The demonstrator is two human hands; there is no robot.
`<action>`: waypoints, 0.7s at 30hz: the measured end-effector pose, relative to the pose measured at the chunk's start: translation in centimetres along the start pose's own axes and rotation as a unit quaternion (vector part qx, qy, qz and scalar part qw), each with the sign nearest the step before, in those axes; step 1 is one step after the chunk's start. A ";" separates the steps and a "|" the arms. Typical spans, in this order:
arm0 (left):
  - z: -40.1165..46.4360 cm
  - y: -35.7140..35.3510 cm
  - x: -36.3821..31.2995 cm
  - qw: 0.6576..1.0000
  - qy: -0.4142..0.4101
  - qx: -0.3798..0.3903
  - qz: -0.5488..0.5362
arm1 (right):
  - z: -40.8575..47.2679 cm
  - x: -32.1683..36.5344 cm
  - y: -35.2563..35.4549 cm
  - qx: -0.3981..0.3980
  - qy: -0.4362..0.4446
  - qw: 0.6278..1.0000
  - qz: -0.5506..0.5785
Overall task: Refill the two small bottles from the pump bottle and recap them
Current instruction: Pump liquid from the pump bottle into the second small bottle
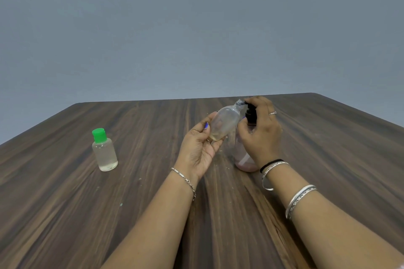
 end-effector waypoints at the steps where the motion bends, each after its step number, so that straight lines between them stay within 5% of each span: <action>1: 0.0 0.0 0.0 1.000 0.000 0.000 0.002 | 0.0 0.0 0.0 -0.002 0.000 1.000 0.001; 21: -0.1 0.0 -0.1 1.000 -0.005 -0.003 0.007 | -0.3 -0.4 -0.2 -0.016 0.003 1.000 -0.006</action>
Point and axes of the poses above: each hand's wrist, its own z-axis towards the middle knuckle, its own y-axis out of the back of the hand, x = y × z, the point moved 4 cm from there along z, towards the middle knuckle, and after that the axes turned 14 degrees about z, right-handed, at the moved point
